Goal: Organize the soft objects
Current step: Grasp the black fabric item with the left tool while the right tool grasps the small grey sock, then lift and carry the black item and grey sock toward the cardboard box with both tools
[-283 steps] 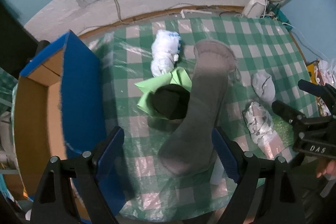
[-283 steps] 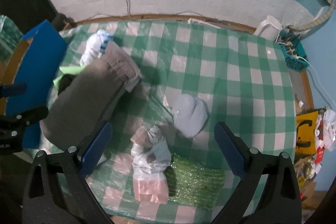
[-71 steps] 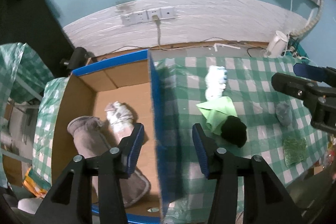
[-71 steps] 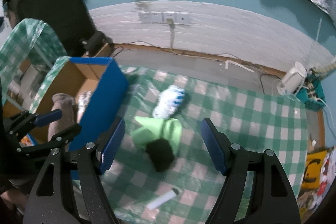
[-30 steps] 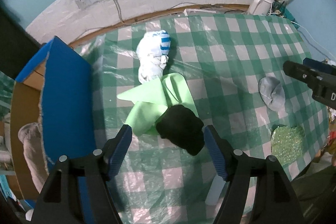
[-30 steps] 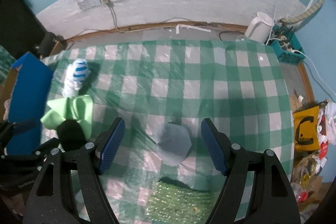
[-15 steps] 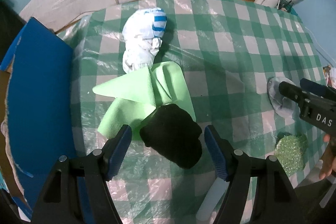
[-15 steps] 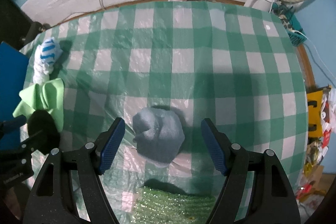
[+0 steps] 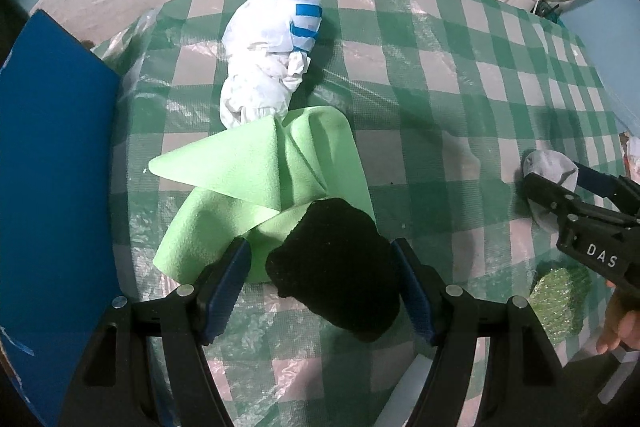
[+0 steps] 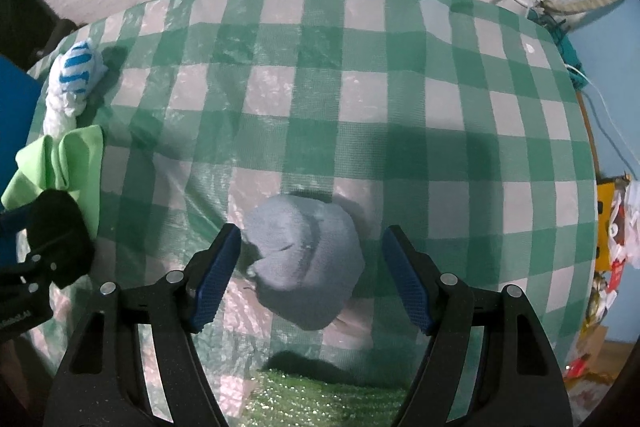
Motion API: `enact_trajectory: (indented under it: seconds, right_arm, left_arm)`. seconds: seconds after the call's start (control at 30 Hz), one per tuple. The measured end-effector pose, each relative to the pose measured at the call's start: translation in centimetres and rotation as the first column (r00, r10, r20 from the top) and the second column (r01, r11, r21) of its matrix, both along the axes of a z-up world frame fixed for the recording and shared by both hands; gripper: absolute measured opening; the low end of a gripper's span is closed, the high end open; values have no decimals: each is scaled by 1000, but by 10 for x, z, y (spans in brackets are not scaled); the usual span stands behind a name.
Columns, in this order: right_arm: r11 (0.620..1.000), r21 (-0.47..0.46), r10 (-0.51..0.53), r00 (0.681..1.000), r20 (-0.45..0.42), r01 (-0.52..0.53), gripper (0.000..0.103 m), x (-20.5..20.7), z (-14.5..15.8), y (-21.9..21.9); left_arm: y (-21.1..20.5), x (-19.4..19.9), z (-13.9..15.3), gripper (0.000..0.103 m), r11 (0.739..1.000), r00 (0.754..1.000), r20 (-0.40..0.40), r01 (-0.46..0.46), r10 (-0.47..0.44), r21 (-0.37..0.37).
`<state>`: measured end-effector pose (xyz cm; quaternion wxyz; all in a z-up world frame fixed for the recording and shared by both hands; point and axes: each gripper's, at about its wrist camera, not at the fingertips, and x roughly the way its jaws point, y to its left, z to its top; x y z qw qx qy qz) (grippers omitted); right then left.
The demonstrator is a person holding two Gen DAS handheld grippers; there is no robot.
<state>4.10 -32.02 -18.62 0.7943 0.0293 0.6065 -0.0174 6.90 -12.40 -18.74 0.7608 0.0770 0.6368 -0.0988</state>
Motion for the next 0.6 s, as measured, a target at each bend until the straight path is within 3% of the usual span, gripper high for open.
enact_trajectory:
  seconds: [0.1, 0.17, 0.33, 0.6]
  right_arm:
    - [1000, -7, 24, 1000, -1, -24, 57, -1, -1, 6]
    - [999, -25, 35, 999, -11, -35, 53, -2, -3, 9]
    - [997, -45, 54, 998, -11, -55, 36, -4, -1, 12]
    - [995, -28, 93, 996, 11, -93, 30, -8, 11, 26]
  left_arm:
    - [5, 0, -2, 58, 1000, 1000, -13, -7, 6, -30]
    - [7, -4, -2, 52, 998, 1000, -21, -11, 10, -56]
    - [14, -13, 1, 46, 997, 1000, -12, -7, 6, -72]
    - [26, -25, 18, 44, 997, 1000, 14, 5, -4, -76]
